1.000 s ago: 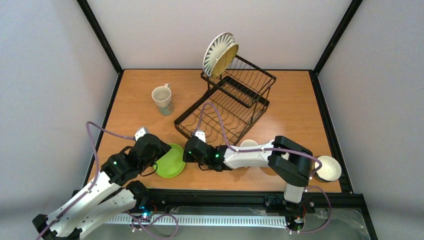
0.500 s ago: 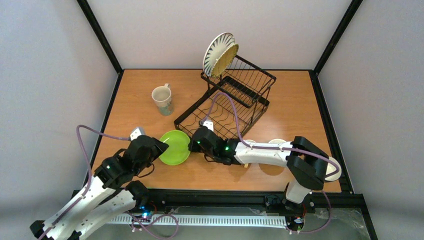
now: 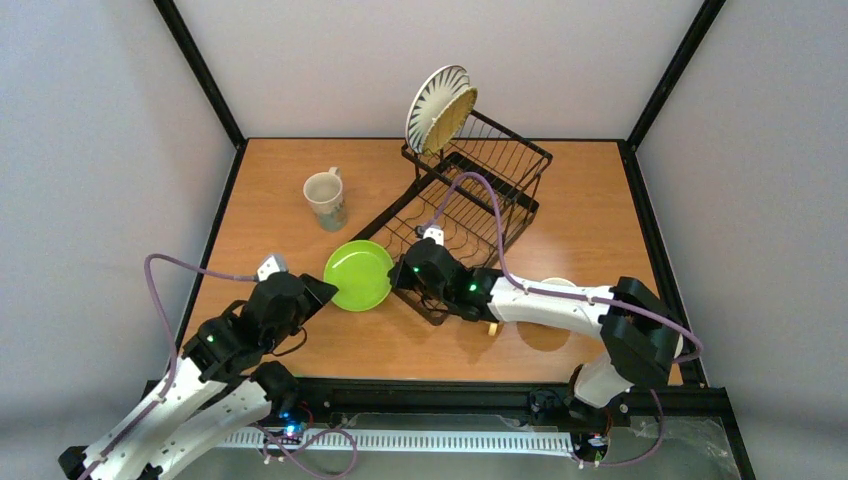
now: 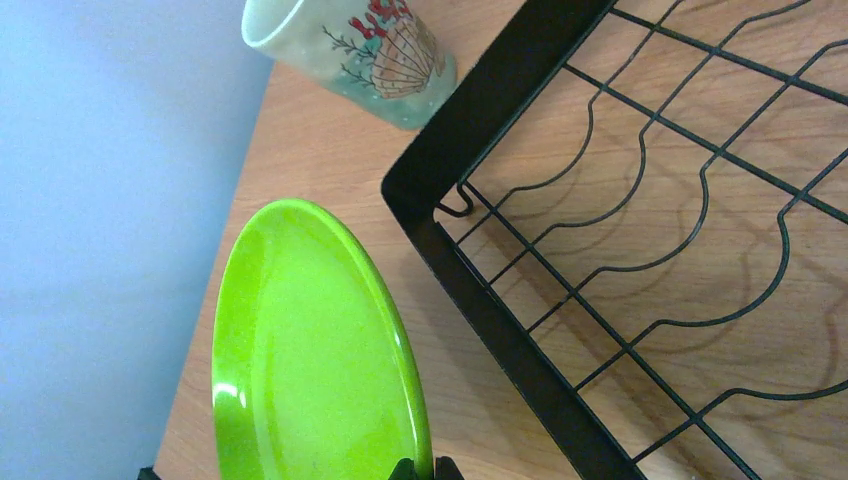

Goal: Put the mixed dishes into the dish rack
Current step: Pass from the right arm to the left, then insert the plate into the dish rack.

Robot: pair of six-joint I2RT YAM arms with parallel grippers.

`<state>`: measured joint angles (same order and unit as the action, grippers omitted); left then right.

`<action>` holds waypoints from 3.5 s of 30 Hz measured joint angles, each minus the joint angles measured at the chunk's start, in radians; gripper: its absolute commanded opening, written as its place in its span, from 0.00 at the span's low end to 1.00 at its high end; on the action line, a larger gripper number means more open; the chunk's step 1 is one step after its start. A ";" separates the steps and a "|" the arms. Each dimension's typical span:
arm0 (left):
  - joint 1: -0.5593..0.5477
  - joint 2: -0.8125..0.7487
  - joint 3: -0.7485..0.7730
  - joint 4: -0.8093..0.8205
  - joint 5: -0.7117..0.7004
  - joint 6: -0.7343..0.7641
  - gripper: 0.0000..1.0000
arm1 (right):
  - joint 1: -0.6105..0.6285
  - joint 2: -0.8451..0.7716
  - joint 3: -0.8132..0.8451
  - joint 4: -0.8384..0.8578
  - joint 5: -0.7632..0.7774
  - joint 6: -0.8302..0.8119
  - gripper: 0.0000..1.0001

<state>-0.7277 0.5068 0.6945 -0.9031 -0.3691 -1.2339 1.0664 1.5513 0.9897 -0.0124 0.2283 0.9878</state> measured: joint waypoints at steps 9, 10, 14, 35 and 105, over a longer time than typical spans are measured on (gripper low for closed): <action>0.000 -0.007 -0.036 0.043 0.018 0.000 1.00 | -0.006 -0.051 -0.013 0.001 -0.011 0.000 0.02; 0.000 -0.007 -0.040 0.046 0.019 0.000 1.00 | -0.006 -0.058 -0.015 0.000 -0.014 0.000 0.02; 0.000 -0.008 -0.051 0.059 0.023 0.000 1.00 | -0.006 -0.087 -0.024 0.000 -0.030 0.003 0.02; 0.000 -0.254 -0.218 0.261 0.044 -0.005 0.99 | -0.018 -0.132 -0.058 0.034 -0.191 0.062 0.02; -0.021 0.833 0.922 0.452 0.005 1.027 0.00 | -0.183 -0.402 0.163 -0.393 0.399 -0.377 0.79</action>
<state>-0.7490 1.3399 1.6165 -0.4511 -0.3641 -0.2073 0.8833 1.1496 1.1522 -0.4049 0.6270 0.6113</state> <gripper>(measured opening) 0.157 0.796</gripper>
